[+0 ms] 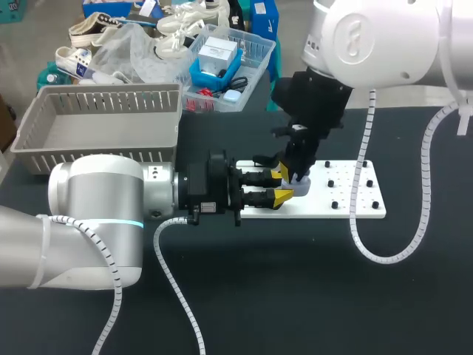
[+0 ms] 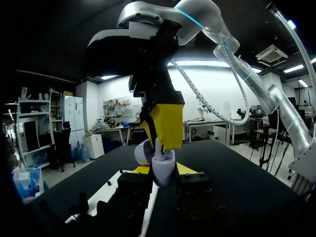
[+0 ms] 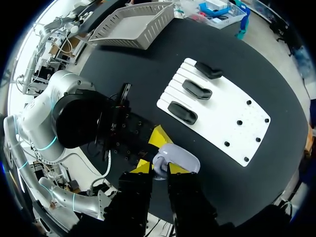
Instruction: Pick up each earbud case from the left stands, insert the matching earbuds, close the lid, and place the case in the box.
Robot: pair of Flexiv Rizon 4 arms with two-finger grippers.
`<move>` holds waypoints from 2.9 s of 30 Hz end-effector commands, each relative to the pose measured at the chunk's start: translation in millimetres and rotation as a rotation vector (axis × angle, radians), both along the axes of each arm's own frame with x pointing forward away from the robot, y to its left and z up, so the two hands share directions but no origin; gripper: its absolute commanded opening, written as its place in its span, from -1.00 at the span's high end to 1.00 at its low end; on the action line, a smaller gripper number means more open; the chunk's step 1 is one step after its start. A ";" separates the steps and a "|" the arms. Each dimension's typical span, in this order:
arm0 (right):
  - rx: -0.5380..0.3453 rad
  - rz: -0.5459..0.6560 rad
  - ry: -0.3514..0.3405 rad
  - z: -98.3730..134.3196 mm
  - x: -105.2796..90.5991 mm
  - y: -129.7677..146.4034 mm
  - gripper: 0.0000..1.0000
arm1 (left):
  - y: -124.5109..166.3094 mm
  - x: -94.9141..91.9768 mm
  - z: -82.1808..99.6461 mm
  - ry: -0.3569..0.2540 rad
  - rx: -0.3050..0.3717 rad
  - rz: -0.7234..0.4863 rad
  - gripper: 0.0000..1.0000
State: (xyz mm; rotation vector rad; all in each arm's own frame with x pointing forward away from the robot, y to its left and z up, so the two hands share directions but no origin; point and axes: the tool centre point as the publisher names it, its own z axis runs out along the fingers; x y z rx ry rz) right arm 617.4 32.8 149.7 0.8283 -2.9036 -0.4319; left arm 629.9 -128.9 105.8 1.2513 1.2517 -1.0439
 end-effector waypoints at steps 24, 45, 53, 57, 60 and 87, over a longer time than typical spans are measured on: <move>-0.052 -0.146 -0.074 24.8 -6.7 -15.8 -0.94 | -0.3 -0.5 -0.4 -0.002 -0.001 0.005 1.00; -0.013 -0.413 -0.062 20.7 26.6 -44.8 -1.00 | -0.3 -0.5 -0.4 -0.002 -0.001 0.005 1.00; -0.038 -0.431 -0.062 17.9 45.9 -50.4 -1.00 | -0.3 -0.5 -0.4 -0.002 -0.001 0.005 1.00; -0.061 -0.429 -0.068 17.8 56.1 -50.8 -1.00 | -0.3 -0.5 -0.4 -0.002 -0.001 0.005 1.00; -0.085 -0.426 -0.056 7.4 66.2 -51.1 -1.00 | -0.3 -0.5 -0.4 -0.002 -0.001 0.005 1.00; -0.094 -0.432 0.031 -20.3 40.1 -61.9 -1.00 | -0.3 -0.5 -0.4 -0.002 -0.001 0.005 1.00</move>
